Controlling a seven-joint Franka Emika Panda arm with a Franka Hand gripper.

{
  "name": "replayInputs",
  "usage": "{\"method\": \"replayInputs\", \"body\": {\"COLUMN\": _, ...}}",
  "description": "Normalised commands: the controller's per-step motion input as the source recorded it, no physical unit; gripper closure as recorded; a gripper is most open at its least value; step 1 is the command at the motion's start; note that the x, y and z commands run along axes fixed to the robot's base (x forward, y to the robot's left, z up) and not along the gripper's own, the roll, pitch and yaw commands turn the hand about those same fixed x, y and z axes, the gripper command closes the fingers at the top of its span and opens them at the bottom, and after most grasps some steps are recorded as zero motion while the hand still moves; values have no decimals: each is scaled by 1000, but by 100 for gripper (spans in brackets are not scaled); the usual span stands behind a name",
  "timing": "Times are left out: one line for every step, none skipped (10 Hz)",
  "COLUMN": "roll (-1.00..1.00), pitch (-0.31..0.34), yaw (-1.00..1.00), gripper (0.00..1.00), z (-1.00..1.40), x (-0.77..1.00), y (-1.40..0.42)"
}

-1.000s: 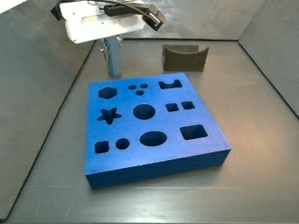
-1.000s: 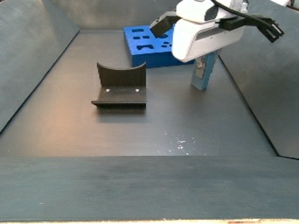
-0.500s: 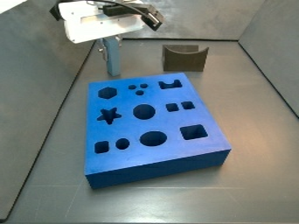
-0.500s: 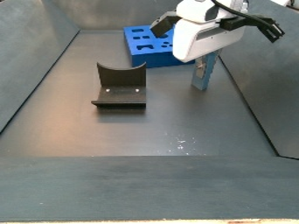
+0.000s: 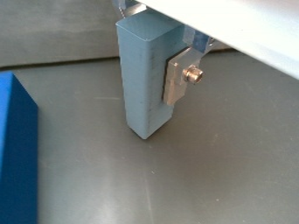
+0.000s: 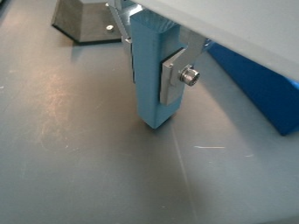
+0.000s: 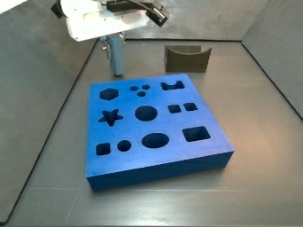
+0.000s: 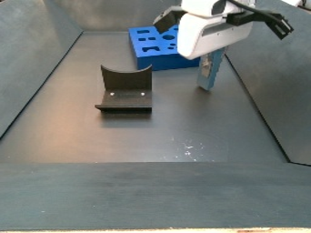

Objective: Pick up the rectangle object. Move to above the board. Insert the rectangle object.
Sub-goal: Move to above the board.

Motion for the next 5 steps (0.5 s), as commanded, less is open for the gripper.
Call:
{"method": "replayInputs", "body": {"roll": 260, "pitch": 164, "yaw": -211, "gripper": 100, "z": 1000, "x": -112, "y": -120}}
{"method": "replayInputs", "body": {"roll": 258, "pitch": 154, "yaw": -159, "gripper": 100, "z": 1000, "x": -105, "y": -112}}
{"method": "replayInputs", "body": {"roll": 249, "pitch": 124, "yaw": -93, "gripper": 100, "z": 1000, "x": -100, "y": -108}}
{"method": "replayInputs", "body": {"roll": 244, "pitch": 87, "yaw": -53, "gripper": 100, "z": 1000, "x": -99, "y": -103}}
{"method": "replayInputs", "body": {"roll": 246, "pitch": 61, "yaw": -28, "gripper": 100, "z": 1000, "x": -98, "y": -99}}
